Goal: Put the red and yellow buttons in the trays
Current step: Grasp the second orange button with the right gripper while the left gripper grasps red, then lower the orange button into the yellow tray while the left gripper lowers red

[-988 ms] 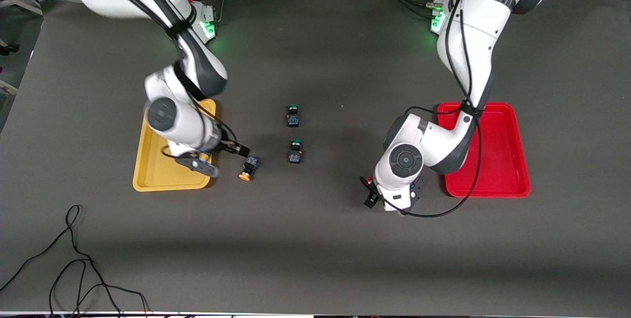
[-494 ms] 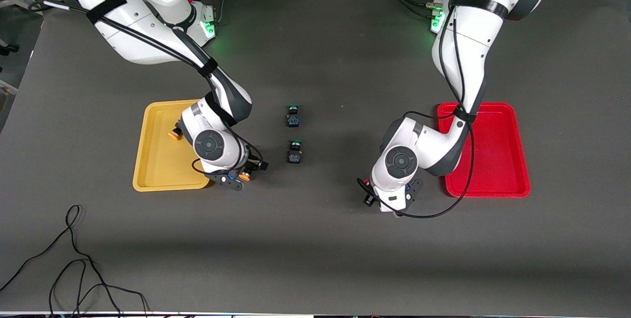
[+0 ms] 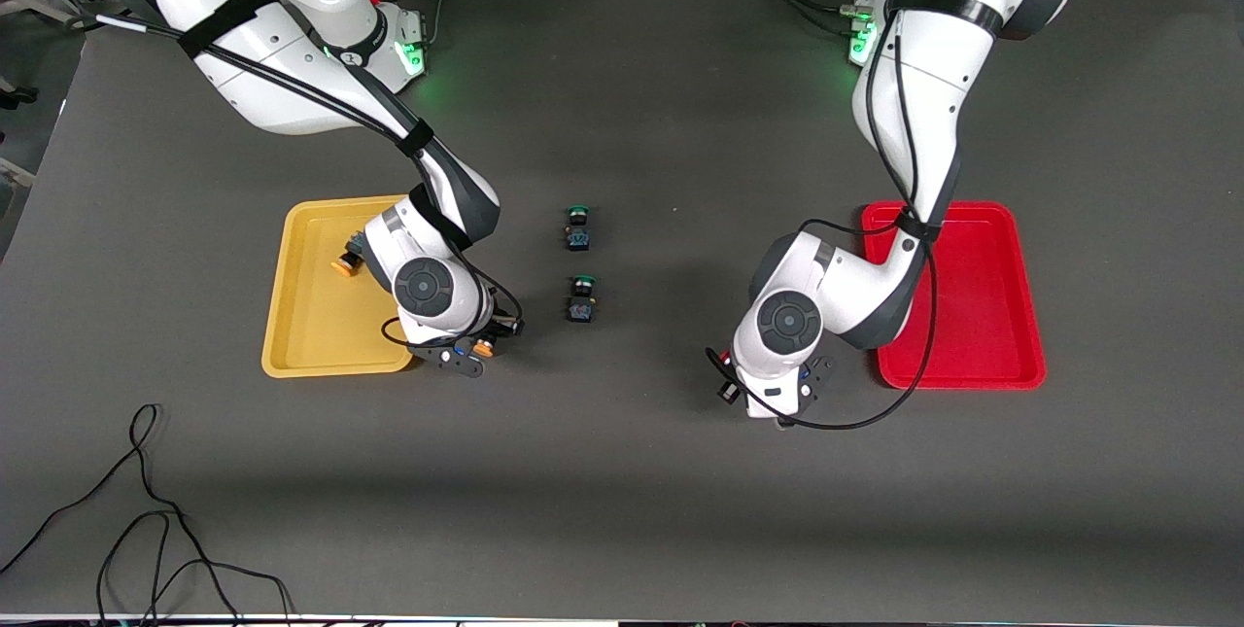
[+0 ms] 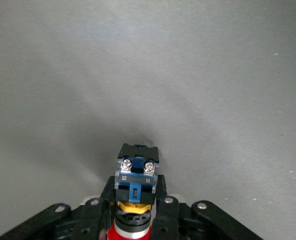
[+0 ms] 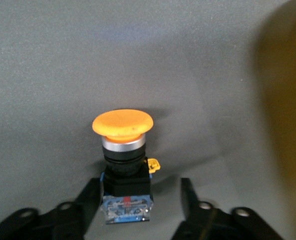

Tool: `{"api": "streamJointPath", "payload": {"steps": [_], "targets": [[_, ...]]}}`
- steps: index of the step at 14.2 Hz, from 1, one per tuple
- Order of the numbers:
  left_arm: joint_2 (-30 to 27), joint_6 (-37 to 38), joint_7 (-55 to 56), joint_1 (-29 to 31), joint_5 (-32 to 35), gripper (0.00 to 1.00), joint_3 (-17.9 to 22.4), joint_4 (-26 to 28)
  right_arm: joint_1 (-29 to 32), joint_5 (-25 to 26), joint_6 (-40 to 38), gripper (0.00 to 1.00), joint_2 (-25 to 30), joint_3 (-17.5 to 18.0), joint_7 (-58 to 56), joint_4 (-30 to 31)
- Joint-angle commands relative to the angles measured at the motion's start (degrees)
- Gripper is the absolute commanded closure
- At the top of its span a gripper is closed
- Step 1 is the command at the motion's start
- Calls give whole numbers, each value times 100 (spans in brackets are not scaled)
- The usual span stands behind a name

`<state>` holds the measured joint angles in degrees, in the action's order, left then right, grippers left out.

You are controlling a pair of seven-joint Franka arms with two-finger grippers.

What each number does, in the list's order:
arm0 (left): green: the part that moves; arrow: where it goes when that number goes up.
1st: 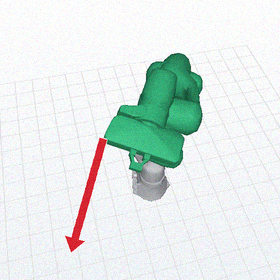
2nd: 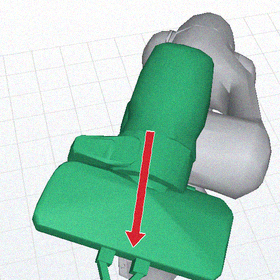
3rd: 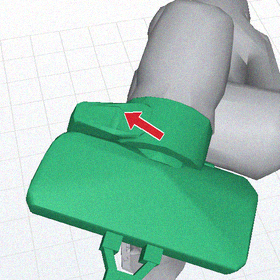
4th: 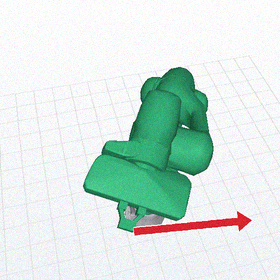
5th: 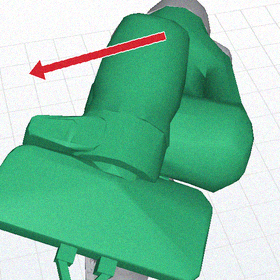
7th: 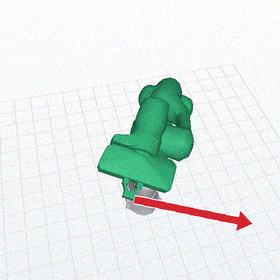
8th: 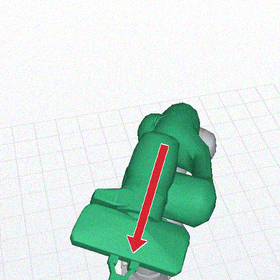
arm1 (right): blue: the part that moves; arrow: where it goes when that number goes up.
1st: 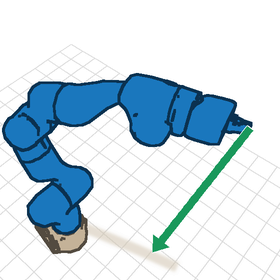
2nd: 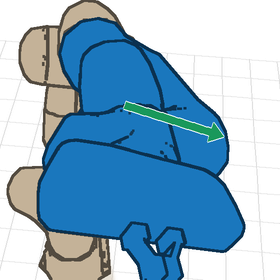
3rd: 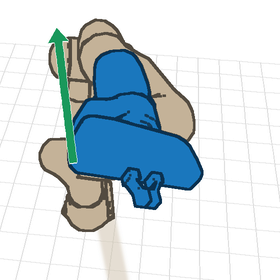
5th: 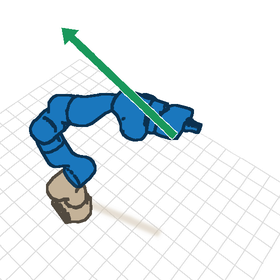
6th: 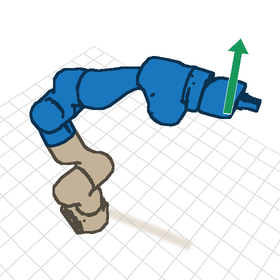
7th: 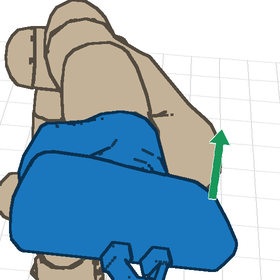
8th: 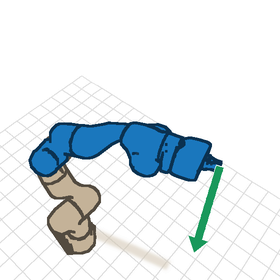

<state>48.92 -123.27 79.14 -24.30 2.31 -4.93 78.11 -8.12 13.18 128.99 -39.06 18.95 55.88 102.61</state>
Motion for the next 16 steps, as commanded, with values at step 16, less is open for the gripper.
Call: {"api": "streamJointPath", "payload": {"steps": [16], "targets": [[-4954,1135,-4671,2869,506,100,62,4535,408,-1423,-949,72,2525,-1559,-3124,1232]]}}
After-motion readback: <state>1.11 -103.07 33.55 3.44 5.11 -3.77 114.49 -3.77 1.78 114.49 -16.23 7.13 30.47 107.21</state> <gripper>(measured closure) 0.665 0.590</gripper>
